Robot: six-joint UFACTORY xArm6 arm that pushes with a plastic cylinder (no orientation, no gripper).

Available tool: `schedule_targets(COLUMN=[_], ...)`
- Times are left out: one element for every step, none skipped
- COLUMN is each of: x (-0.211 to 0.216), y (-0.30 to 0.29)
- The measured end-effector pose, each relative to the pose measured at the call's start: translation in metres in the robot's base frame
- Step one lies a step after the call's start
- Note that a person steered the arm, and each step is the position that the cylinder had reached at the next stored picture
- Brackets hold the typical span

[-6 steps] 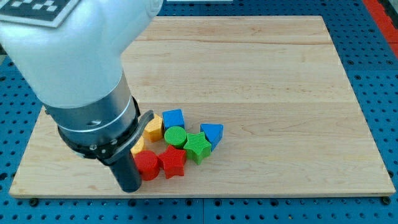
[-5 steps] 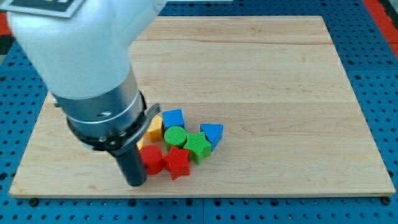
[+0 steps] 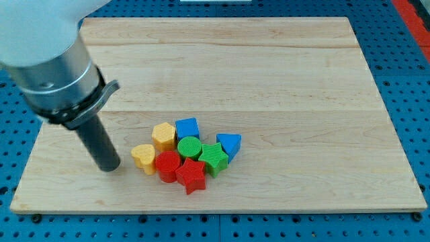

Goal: Push the yellow heart into the group of blocks

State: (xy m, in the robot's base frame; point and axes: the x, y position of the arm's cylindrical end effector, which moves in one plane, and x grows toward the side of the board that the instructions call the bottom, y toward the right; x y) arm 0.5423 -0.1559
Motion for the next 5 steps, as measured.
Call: schedule_targets(x=[-0.005,-0.017,-0.029,-0.045,-0.074], y=[0.031,0.051,0.039,-0.017,-0.021])
